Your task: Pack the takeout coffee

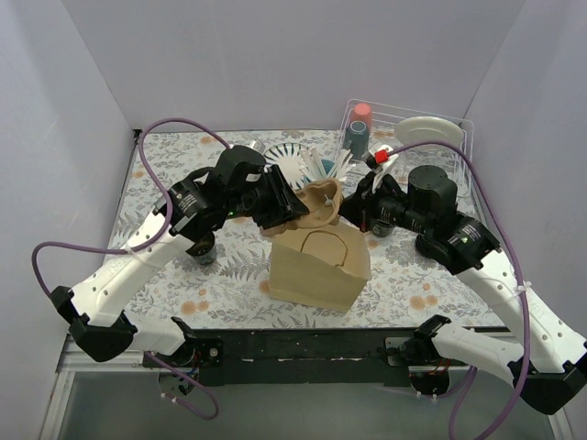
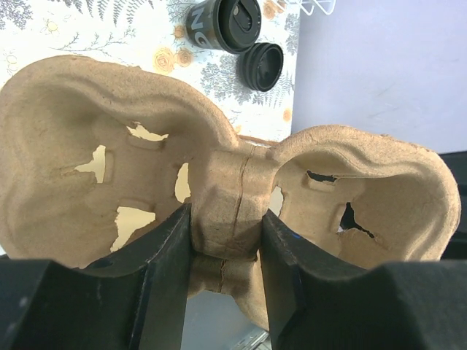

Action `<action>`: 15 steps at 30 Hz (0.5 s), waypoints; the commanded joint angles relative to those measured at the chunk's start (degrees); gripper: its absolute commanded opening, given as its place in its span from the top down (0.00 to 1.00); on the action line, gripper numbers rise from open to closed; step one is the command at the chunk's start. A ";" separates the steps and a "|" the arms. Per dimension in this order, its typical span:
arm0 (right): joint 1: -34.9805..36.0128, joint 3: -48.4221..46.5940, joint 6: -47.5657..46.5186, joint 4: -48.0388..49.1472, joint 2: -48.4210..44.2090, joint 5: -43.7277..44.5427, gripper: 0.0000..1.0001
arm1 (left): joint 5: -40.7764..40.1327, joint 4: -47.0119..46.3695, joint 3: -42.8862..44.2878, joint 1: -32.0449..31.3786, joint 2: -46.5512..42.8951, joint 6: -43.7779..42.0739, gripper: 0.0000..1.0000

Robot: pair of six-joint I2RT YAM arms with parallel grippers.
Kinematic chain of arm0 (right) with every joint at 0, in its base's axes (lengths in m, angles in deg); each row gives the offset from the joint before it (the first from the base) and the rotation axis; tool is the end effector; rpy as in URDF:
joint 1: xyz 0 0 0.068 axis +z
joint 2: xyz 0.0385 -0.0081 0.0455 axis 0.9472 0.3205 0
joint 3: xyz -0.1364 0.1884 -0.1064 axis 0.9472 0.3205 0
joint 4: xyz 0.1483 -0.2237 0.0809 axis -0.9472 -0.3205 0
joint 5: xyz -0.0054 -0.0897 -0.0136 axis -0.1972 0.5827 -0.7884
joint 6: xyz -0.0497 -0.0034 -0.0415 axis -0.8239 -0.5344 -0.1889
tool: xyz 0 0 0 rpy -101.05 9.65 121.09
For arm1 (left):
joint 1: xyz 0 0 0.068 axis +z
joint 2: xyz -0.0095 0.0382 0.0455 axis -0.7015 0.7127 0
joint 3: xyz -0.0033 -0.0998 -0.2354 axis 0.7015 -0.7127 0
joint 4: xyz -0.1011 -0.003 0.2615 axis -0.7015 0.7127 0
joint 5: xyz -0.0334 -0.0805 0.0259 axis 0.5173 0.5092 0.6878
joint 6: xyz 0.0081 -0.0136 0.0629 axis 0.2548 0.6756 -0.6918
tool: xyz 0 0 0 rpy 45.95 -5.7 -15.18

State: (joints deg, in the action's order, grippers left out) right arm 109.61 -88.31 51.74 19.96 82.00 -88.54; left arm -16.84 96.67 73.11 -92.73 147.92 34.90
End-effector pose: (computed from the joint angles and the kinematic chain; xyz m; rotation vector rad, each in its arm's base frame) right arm 0.1895 0.1678 0.4027 -0.6842 1.7129 0.8313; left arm 0.1910 -0.2147 0.4146 -1.1269 2.3778 -1.2363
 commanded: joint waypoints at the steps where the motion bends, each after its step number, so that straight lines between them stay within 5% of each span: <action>1: -0.16 0.40 5.46 2.79 -2.61 4.64 0.99 | 1.14 0.84 0.42 -0.33 0.76 -1.20 0.65; 15: -0.25 -0.13 5.90 1.47 -3.14 7.02 0.99 | 6.43 -6.37 5.59 -2.18 0.41 -2.78 0.66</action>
State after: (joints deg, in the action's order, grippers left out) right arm 109.59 -87.77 56.72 18.87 79.99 -82.31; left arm -12.91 93.15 74.71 -94.37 149.45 33.02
